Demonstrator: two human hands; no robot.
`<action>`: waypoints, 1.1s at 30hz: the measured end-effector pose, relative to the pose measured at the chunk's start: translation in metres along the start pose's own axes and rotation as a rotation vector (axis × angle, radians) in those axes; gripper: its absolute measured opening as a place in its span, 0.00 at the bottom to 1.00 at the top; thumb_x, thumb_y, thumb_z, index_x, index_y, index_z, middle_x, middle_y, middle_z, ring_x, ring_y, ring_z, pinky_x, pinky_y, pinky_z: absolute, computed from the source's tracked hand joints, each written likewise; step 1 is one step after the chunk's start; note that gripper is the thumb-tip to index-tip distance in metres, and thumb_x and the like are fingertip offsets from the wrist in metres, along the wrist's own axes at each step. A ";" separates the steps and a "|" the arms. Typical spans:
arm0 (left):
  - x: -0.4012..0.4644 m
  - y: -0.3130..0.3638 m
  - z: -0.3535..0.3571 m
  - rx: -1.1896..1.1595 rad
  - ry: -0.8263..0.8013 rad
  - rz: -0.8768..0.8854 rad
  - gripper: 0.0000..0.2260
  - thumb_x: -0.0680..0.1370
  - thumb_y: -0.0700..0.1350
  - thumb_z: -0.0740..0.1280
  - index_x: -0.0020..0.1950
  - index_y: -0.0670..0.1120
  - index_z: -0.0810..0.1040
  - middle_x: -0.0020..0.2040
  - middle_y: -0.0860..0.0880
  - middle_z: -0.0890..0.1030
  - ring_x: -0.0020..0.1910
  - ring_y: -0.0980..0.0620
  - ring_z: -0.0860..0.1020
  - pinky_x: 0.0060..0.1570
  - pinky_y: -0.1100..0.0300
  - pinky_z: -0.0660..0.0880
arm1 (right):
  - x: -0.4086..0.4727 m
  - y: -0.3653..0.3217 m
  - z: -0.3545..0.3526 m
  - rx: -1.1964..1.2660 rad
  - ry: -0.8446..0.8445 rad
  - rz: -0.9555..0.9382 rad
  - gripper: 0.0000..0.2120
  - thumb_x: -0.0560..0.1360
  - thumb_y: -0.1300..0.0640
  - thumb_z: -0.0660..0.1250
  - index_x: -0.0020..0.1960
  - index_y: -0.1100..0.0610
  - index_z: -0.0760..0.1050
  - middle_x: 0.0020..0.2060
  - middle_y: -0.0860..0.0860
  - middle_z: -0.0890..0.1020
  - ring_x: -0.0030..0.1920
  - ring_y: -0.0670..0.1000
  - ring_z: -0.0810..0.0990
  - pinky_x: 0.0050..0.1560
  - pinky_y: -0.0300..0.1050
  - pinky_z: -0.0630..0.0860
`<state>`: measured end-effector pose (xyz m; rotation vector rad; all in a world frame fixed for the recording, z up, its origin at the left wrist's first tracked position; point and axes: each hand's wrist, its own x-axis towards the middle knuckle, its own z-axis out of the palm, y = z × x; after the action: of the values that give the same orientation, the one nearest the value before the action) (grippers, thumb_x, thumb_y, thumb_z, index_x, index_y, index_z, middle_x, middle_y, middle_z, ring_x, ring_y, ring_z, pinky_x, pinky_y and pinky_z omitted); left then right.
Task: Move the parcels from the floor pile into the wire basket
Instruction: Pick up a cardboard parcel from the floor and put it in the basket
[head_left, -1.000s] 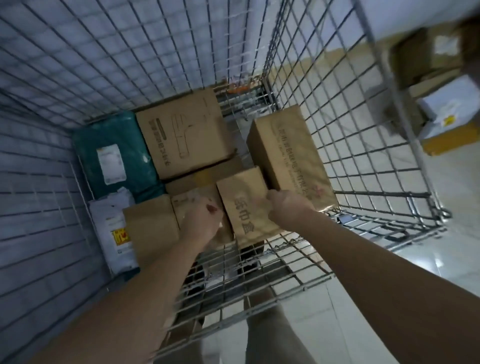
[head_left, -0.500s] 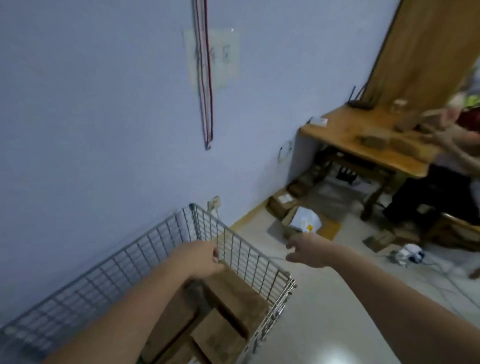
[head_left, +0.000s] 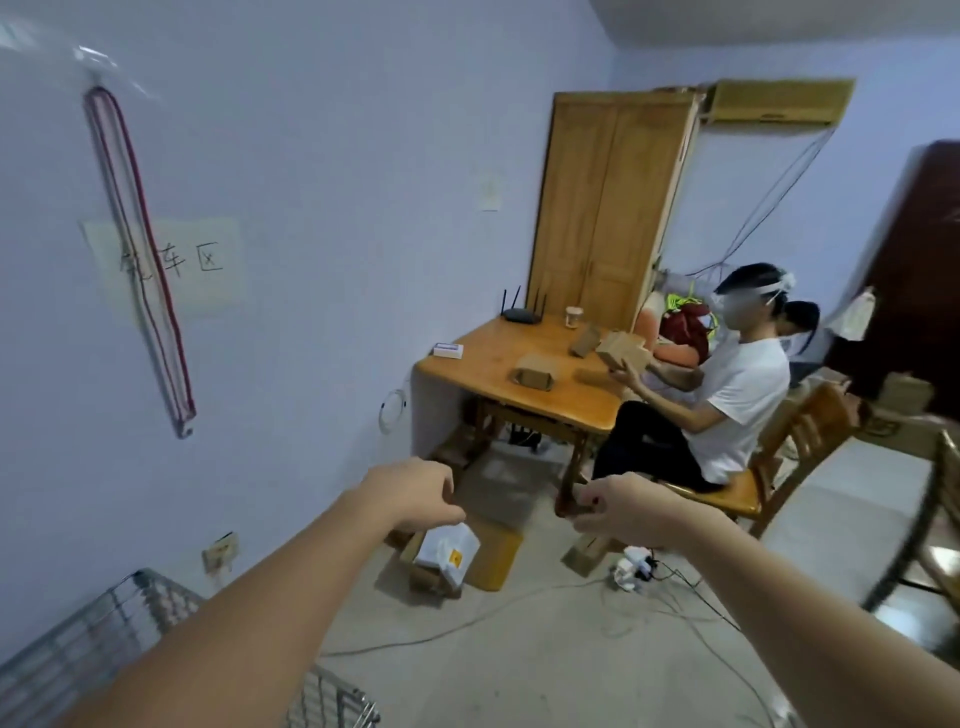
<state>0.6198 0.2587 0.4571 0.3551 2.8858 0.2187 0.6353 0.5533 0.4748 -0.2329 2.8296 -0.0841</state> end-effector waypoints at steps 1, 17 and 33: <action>0.012 0.015 0.004 -0.015 -0.011 0.013 0.21 0.75 0.65 0.64 0.63 0.56 0.77 0.59 0.53 0.81 0.53 0.50 0.79 0.46 0.55 0.73 | 0.004 0.014 -0.001 0.013 -0.002 0.017 0.12 0.80 0.39 0.65 0.52 0.48 0.75 0.43 0.45 0.78 0.43 0.49 0.78 0.42 0.45 0.75; 0.222 0.005 0.002 0.060 -0.113 -0.086 0.22 0.76 0.63 0.65 0.66 0.55 0.77 0.62 0.52 0.81 0.55 0.51 0.79 0.46 0.56 0.73 | 0.204 0.099 -0.034 0.082 -0.044 -0.051 0.22 0.80 0.37 0.62 0.69 0.48 0.76 0.57 0.48 0.82 0.54 0.50 0.82 0.57 0.50 0.81; 0.382 -0.069 0.007 -0.056 -0.192 -0.398 0.19 0.76 0.62 0.65 0.63 0.55 0.79 0.62 0.51 0.81 0.59 0.48 0.79 0.57 0.54 0.77 | 0.471 0.120 -0.062 -0.090 -0.252 -0.242 0.25 0.80 0.37 0.64 0.72 0.49 0.73 0.59 0.48 0.79 0.59 0.52 0.80 0.56 0.47 0.78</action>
<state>0.2451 0.2906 0.3605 -0.1988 2.6812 0.1827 0.1552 0.5943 0.3869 -0.5645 2.5457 0.0196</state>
